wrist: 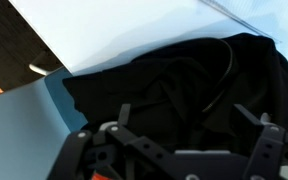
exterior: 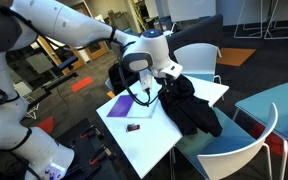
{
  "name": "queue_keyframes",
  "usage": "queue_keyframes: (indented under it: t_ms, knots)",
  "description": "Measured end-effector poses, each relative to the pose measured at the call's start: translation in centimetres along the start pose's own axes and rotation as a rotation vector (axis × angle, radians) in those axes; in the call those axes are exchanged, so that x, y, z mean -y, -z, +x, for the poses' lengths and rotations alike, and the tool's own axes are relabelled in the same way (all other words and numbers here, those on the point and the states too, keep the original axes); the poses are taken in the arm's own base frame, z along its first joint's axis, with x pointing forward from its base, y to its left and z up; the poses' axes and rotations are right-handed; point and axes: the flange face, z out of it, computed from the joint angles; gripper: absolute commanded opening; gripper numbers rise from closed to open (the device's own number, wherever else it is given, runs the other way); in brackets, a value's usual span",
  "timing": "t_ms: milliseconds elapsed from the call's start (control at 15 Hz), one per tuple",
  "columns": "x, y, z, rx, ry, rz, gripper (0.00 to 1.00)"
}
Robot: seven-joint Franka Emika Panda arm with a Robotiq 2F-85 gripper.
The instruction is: Push the black jersey to the left
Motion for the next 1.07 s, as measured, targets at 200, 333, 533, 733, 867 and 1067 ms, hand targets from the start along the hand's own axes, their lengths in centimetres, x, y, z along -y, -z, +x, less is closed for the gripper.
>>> queue_keyframes:
  t_ms: [200,333,533,733,867,1067]
  knots:
    - [-1.3,-0.6,0.5,-0.002,-0.104,0.087,0.49]
    - [-2.9,-1.4,1.2,-0.010,-0.192,0.174,0.34]
    - [-5.3,-3.4,2.6,-0.031,-0.306,0.309,0.12]
    - [-6.8,-6.4,3.8,-0.040,-0.387,0.415,0.00]
    - [-6.9,-8.8,4.3,-0.026,-0.430,0.478,0.00]
    - [-5.9,-12.5,4.8,0.052,-0.471,0.574,0.00]
